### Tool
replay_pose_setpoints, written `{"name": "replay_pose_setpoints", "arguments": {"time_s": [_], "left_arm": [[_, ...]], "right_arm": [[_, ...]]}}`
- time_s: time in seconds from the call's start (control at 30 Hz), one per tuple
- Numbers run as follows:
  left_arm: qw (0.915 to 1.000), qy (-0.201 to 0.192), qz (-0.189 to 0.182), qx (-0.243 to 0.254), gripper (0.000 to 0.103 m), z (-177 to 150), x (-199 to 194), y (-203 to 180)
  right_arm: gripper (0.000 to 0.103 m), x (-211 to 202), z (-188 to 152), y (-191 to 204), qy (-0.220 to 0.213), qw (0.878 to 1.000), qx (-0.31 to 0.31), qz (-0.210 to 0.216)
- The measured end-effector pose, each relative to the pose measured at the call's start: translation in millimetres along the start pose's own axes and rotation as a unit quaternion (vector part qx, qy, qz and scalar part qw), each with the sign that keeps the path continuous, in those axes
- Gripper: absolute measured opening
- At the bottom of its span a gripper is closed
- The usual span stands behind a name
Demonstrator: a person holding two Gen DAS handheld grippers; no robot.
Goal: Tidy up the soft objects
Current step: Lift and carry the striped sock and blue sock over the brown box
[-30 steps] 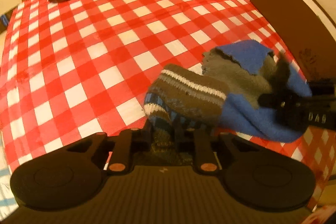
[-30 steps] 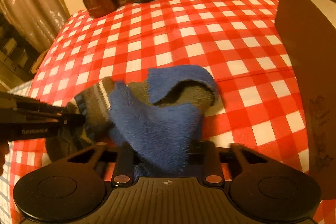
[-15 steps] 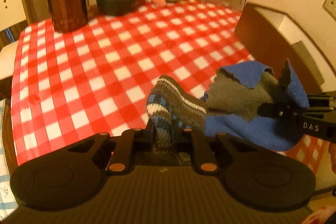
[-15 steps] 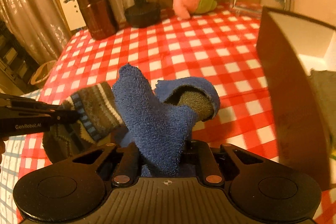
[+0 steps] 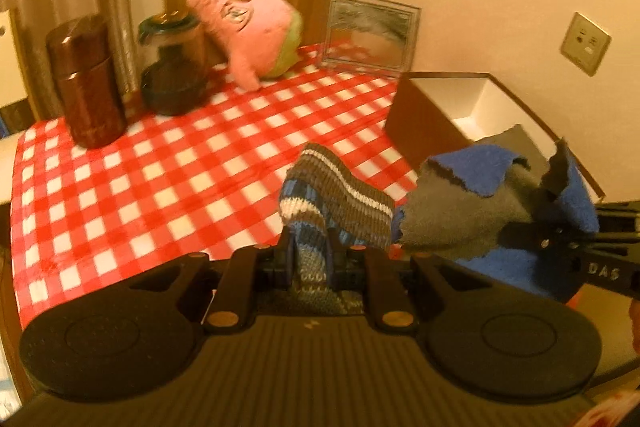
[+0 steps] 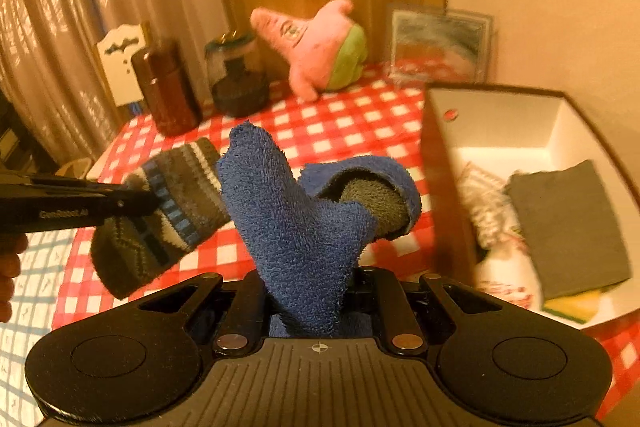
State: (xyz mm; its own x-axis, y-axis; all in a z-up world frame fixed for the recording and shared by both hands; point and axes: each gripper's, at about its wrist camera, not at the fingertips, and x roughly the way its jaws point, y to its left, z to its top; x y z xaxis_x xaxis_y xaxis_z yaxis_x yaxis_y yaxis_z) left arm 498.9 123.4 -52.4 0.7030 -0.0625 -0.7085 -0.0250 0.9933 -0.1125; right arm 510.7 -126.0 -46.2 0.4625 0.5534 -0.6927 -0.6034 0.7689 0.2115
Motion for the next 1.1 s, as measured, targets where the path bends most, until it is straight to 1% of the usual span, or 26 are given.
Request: {"name": "replay_pose_setpoints", "arguments": {"time_s": [0.23, 0.4, 0.57, 0.73, 0.87, 1.1], "left_arm": [[0.9990, -0.023, -0.030, 0.023, 0.014, 24, -3, -42], [0.9966, -0.046, -0.053, 0.042, 0.014, 45, -3, -75], [0.9939, -0.058, -0.073, 0.059, 0.014, 64, 4, -108], [0.9912, -0.057, -0.090, 0.079, 0.014, 77, 18, -142], [0.9900, -0.049, -0.096, 0.092, 0.014, 84, 34, -165], [0.9903, -0.026, -0.095, 0.098, 0.014, 97, 72, -196]], "right_arm": [[0.013, -45, 14, -24, -0.045, 0.999, 0.004, -0.021], [0.013, -72, 24, -51, -0.076, 0.996, 0.013, -0.040], [0.013, -94, 33, -78, -0.099, 0.992, 0.020, -0.070], [0.013, -102, 38, -106, -0.101, 0.989, 0.023, -0.104], [0.013, -103, 38, -126, -0.094, 0.988, 0.027, -0.119], [0.013, -88, 38, -160, -0.079, 0.985, 0.043, -0.145]]}}
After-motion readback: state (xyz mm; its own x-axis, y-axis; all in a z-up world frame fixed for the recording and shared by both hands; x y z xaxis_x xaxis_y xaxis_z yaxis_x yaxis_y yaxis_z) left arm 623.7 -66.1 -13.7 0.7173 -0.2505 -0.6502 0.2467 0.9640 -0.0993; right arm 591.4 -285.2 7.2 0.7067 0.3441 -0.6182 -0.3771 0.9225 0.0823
